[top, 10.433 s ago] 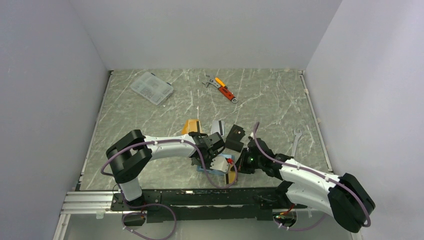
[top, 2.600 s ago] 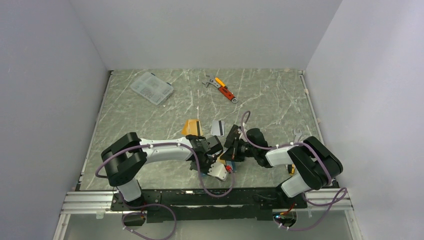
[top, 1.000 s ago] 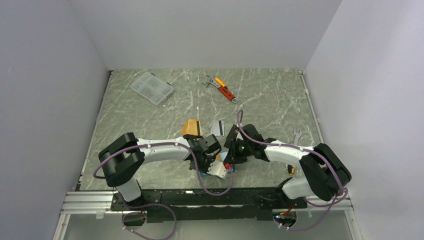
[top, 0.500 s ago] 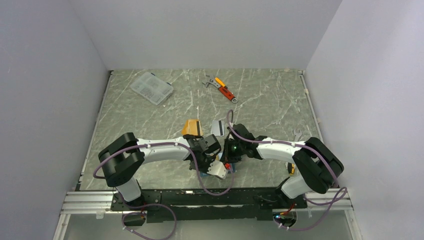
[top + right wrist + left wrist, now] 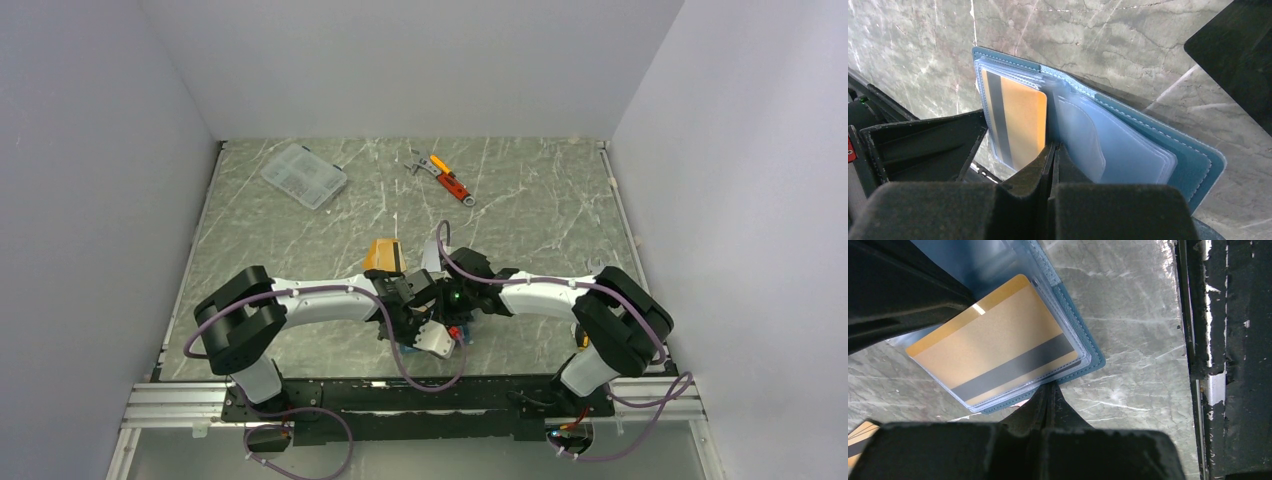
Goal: Put the credit cards into the card holder
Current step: Insert the credit card into the card holder, then close the card holder at the center of the board.
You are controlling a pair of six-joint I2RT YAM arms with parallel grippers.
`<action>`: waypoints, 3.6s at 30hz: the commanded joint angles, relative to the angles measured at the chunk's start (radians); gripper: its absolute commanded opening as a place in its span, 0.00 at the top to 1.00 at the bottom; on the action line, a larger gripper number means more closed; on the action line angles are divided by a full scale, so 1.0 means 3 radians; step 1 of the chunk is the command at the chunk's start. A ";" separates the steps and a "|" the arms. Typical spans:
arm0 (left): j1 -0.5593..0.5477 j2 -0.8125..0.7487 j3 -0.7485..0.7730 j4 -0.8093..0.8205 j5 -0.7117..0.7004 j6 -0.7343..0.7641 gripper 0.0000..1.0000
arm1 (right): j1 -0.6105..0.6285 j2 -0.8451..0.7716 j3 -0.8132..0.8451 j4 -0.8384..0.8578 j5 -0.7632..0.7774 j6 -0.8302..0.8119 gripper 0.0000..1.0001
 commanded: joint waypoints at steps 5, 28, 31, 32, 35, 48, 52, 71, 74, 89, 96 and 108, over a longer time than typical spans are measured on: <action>0.0063 -0.0009 -0.0195 0.0134 0.0018 0.0069 1.00 | 0.0010 -0.0228 -0.0082 -0.0163 0.0205 -0.0010 1.00; 0.0069 -0.0068 -0.0270 0.0276 -0.0069 0.0088 1.00 | 0.0253 -0.0019 0.0240 -0.0085 0.0140 -0.0031 1.00; 0.0068 -0.0062 -0.0270 0.0283 -0.0075 0.0102 1.00 | 0.0261 -0.0042 0.0301 -0.0159 0.0159 -0.0058 1.00; 0.0067 -0.0060 -0.0268 0.0281 -0.0086 0.0098 1.00 | 0.0263 -0.0050 0.0317 -0.0186 0.0171 -0.0068 1.00; 0.0081 -0.0097 -0.0286 0.0261 -0.0141 0.0124 1.00 | 0.0256 -0.0107 0.0331 -0.0331 0.0218 -0.0087 1.00; 0.0516 -0.0625 -0.0054 -0.0086 -0.0010 -0.0082 0.99 | -0.0382 -0.1530 -0.0105 -0.0951 0.0303 -0.0093 0.53; 0.0638 -0.0736 0.0021 -0.0180 0.0143 -0.0155 0.97 | -0.0554 -0.1958 -0.0531 -0.0949 0.0154 0.0060 0.45; 0.0674 -0.0478 -0.0388 0.0451 0.0441 -0.0108 0.99 | -0.0615 -0.1749 -0.1685 0.0846 -0.0706 0.0730 0.38; 0.0595 -0.0411 -0.0426 0.0584 0.0374 -0.0104 0.99 | -0.0624 -0.1549 -0.1770 0.1164 -0.0765 0.0818 0.39; 0.0318 -0.0127 -0.0339 0.0615 0.0240 -0.0075 1.00 | -0.0797 -0.1601 -0.1826 0.1706 -0.0691 0.0890 0.50; 0.0301 -0.0172 -0.0269 0.0555 0.0259 -0.0129 1.00 | -0.0803 -0.1141 -0.1737 0.1973 -0.0753 0.0867 0.63; 0.0510 -0.0586 0.0089 0.0193 0.0247 -0.0245 0.53 | -0.0761 -0.1709 -0.1385 0.1077 -0.0298 0.0503 1.00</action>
